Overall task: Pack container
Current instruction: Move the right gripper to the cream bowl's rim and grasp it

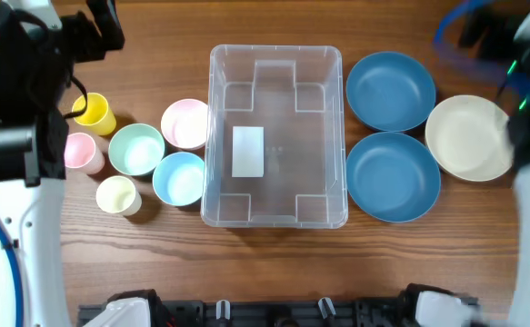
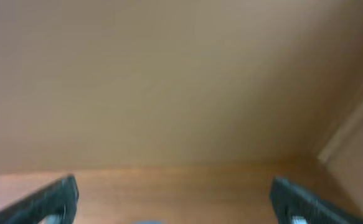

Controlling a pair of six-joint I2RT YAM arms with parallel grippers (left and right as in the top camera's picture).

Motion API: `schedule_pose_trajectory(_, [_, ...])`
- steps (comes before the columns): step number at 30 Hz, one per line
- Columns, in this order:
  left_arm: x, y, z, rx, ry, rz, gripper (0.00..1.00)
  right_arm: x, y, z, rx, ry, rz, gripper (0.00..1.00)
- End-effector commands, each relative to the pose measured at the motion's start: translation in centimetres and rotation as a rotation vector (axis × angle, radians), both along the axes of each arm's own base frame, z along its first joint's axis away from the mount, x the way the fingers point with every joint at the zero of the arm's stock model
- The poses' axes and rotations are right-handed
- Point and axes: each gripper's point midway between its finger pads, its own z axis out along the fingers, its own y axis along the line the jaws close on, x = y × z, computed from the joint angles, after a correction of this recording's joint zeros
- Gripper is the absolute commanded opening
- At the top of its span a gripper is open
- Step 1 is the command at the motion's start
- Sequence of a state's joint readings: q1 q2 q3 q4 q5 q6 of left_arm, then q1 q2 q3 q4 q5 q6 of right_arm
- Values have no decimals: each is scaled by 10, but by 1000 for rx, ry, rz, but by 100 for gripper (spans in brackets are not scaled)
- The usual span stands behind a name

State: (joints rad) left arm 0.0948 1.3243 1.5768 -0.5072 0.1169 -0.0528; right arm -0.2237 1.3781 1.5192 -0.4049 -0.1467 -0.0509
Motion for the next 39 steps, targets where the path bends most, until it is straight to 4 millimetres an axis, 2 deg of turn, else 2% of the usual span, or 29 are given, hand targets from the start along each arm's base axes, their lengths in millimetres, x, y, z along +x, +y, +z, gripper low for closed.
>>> schedule_pose_trajectory(1, [-6,20,18,49,-37,97,100,38,-25,0,88,92,100,100])
schedule_pose_trajectory(4, [-9,38,13,74,-13,201,100,52,-67,-24,132,177,31,100])
schedule_pose_trajectory(6, [-11,50,8,79,9,253,100,53,-91,-38,138,202,-28,100])
schedule_pose_trajectory(9, [-10,80,-15,9,75,342,100,33,-140,-69,158,305,-198,100])
schedule_pose_trajectory(10, [-12,100,-28,-51,108,405,100,22,-154,-77,164,338,-239,100])
schedule_pose_trajectory(12, [-16,129,-48,-157,153,497,100,10,-168,-84,166,367,-262,100])
schedule_pose_trajectory(13, [-16,137,-55,-195,170,511,100,7,-172,-86,174,370,-269,99])
schedule_pose_trajectory(17, [-5,162,-101,-386,270,417,100,-8,-192,-101,135,414,-278,100])
schedule_pose_trajectory(18, [-3,166,-109,-417,287,395,100,-10,-194,-106,128,427,-276,100])
schedule_pose_trajectory(20, [0,176,-138,-508,351,353,100,-18,-200,-122,126,464,-276,100])
schedule_pose_trajectory(22, [-3,188,-160,-552,405,370,100,-19,-200,-135,142,480,-259,100])
schedule_pose_trajectory(23, [-6,196,-175,-563,443,386,100,-19,-196,-144,151,488,-225,100])
schedule_pose_trajectory(26, [-8,204,-201,-544,510,380,100,-16,-183,-174,172,507,-137,100])
schedule_pose_trajectory(29, [-9,201,-214,-491,559,335,100,-18,-179,-211,182,530,-119,99])
schedule_pose_trajectory(31, [-11,194,-218,-436,586,289,100,-25,-181,-241,185,558,-140,98])
schedule_pose_trajectory(33, [-13,191,-220,-434,601,280,100,-30,-181,-261,186,576,-152,98])
schedule_pose_trajectory(36, [-17,187,-224,-455,625,274,100,-35,-178,-282,187,588,-148,94])
schedule_pose_trajectory(39, [-21,184,-227,-453,647,261,100,-37,-177,-293,186,597,-147,92])
